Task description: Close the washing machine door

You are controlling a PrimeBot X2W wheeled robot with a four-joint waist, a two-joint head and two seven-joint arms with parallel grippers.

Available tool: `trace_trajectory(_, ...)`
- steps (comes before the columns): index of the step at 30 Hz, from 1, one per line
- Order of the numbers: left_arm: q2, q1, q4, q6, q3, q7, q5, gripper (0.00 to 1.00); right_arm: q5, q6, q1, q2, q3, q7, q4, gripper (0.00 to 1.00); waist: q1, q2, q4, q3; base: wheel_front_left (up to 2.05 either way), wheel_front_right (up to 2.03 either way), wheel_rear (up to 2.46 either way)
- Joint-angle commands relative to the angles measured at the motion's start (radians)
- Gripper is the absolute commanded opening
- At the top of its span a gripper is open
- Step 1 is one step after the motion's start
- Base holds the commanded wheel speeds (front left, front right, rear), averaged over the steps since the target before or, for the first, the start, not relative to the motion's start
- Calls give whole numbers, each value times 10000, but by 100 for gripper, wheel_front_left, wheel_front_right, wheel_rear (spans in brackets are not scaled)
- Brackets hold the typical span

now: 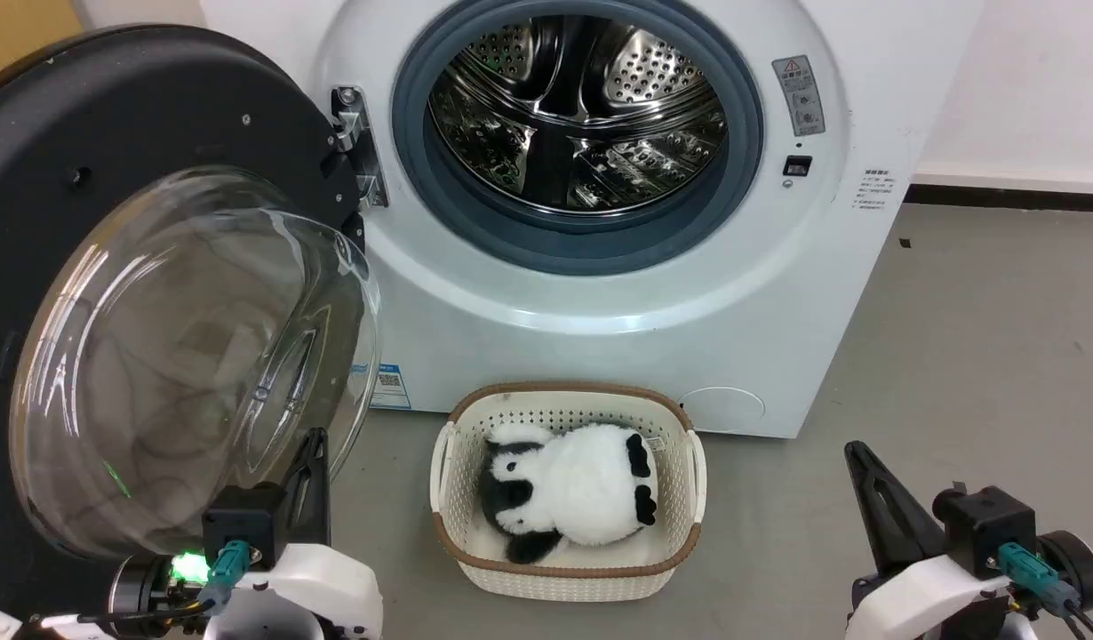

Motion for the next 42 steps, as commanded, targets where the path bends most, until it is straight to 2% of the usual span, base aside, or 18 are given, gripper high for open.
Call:
trace_trajectory(1,4,108,-37,-43,11,3,30,0,-78,8,-129,28,-1,5,-41,0,0,0,0,0,0,0,0)
trace_trajectory(22,4,108,-37,-43,11,3,30,0,-78,8,-129,28,-1,5,-41,0,0,0,0,0,0,0,0)
trace_trajectory(23,0,0,0,0,4,2,0,100,0,0,0,0,2,0,0,100,0,0,0,0,0,0,0)
trace_trajectory(36,0,-12,20,253,-56,-219,-33,100,163,1,-1,2,-152,-219,-59,100,0,0,-3,29,0,0,0)
trace_trajectory(38,0,-16,25,296,-70,-261,-29,0,227,1,-5,3,-170,-260,-89,100,0,0,-2,35,0,0,0)
trace_trajectory(42,1,-38,32,362,-96,-344,-36,0,330,1,-12,4,-206,-344,-165,100,0,0,15,50,0,0,0)
